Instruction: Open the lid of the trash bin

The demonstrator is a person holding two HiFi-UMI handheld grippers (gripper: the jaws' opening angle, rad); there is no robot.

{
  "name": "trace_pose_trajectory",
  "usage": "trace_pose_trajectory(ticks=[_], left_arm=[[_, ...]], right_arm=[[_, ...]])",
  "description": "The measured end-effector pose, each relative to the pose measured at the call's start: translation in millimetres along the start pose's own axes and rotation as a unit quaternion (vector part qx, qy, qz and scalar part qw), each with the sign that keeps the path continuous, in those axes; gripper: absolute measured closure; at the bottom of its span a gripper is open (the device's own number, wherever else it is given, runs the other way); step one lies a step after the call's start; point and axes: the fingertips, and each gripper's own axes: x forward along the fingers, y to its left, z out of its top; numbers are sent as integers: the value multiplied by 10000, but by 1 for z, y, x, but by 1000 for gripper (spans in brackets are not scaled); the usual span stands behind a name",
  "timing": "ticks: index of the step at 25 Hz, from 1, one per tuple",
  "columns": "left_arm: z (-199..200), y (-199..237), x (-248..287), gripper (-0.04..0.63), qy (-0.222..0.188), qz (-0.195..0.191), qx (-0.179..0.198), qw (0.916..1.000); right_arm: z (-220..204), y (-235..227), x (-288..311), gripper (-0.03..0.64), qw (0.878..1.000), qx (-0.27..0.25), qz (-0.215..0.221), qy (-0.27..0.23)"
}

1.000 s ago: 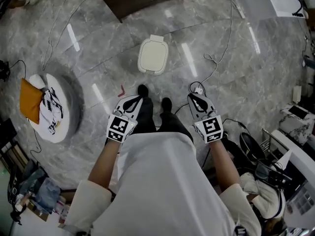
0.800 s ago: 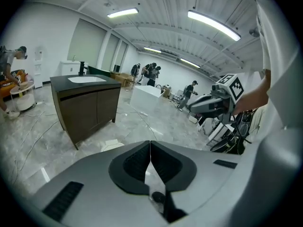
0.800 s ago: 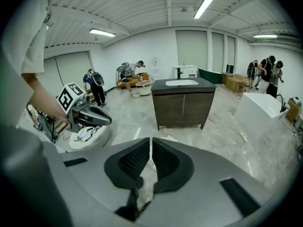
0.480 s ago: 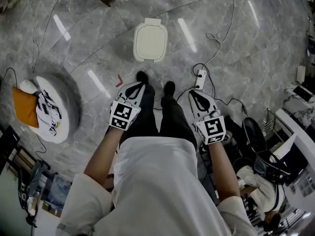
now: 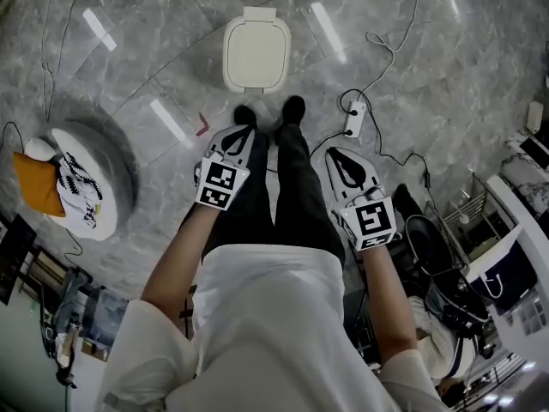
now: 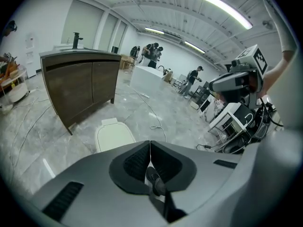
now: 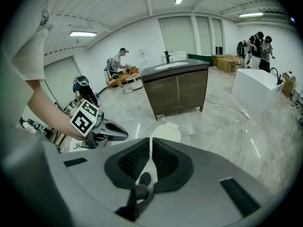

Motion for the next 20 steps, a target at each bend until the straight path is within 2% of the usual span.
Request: trace_pose_trajectory(ticks=[9,20], left_arm=[[-36,21,60,577,246,409,-332,9983],[-82,48,132,577,647,644,-258,9955]], right_arm=[[-21,-17,45,580,9979,-304,497,288],[-53,-20,106,580,9945,-89,969,390]])
